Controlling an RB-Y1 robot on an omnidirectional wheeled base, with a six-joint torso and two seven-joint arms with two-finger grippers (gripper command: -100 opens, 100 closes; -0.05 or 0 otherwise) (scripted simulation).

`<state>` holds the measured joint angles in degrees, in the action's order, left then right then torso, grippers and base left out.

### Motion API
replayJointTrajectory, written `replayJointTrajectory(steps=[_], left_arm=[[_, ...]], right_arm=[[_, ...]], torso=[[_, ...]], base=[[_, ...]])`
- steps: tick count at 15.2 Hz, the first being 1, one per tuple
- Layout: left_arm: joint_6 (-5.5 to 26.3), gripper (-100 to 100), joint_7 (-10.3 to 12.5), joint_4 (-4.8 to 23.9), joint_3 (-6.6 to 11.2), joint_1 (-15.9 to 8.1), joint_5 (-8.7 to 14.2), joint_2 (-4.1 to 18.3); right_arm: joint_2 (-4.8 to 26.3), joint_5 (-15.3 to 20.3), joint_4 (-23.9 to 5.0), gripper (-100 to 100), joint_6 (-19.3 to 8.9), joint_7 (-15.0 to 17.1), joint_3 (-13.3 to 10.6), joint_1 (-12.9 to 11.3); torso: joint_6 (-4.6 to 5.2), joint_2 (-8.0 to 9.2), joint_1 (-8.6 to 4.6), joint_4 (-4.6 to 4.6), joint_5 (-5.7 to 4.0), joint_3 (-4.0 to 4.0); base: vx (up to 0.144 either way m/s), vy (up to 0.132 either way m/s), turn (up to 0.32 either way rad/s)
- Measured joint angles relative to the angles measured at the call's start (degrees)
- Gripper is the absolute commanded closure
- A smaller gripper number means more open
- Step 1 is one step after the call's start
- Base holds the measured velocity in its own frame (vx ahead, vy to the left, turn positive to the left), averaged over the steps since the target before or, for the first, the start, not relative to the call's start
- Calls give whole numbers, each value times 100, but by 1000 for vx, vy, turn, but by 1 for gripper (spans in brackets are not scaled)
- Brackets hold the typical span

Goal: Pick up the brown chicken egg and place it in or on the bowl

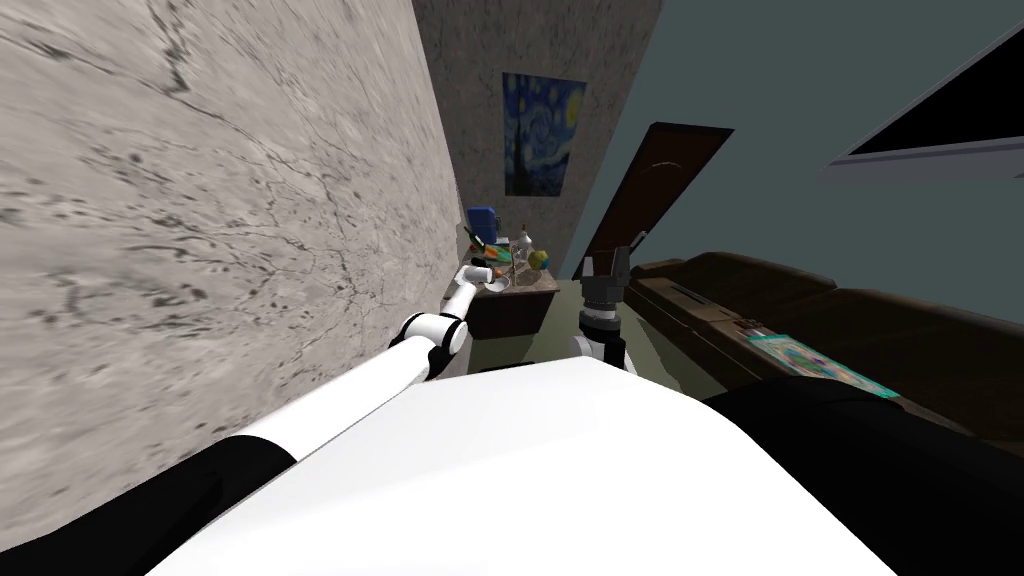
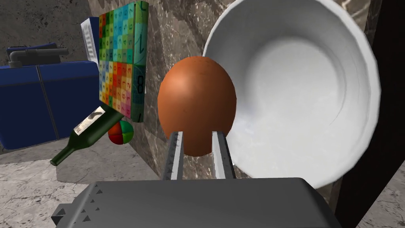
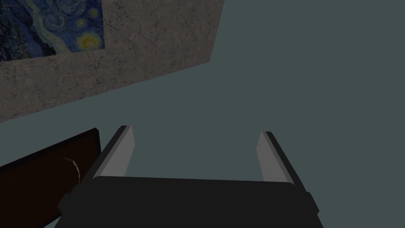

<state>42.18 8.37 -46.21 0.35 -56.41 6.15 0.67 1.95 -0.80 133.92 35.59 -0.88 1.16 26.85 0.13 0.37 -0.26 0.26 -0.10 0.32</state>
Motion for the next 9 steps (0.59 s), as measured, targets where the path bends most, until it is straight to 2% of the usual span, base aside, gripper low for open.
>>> replayJointTrajectory(steps=[1,2,5,6,8,9], left_arm=[[-36,-100,-8,93,4,-46,13,-18],[-63,-100,-7,119,12,-66,23,36],[-9,-100,5,-144,59,18,72,341],[-30,-100,-1,-106,97,-40,128,453],[10,-100,49,-385,141,46,134,572],[-42,-100,43,-352,179,9,200,650]], right_arm=[[0,0,0,0,0,0,0,0],[0,0,0,0,0,0,0,0],[-1,0,0,0,0,0,-1,0],[-1,0,0,0,0,0,-1,0],[-2,0,0,0,0,0,-2,0],[-2,0,0,0,0,0,-2,0]], torso=[[-1,-10,2,-2,0,-6],[-3,-15,1,-3,1,-9],[-3,-15,-29,-3,-6,-9],[-1,-17,-41,-3,-9,-10],[1,-10,-74,-3,-16,-6],[1,-11,-82,-2,-18,-7]], base=[[2,-24,3],[-12,-58,19],[-10,-121,40],[-23,-192,37],[-26,-225,54],[-11,-235,62]])
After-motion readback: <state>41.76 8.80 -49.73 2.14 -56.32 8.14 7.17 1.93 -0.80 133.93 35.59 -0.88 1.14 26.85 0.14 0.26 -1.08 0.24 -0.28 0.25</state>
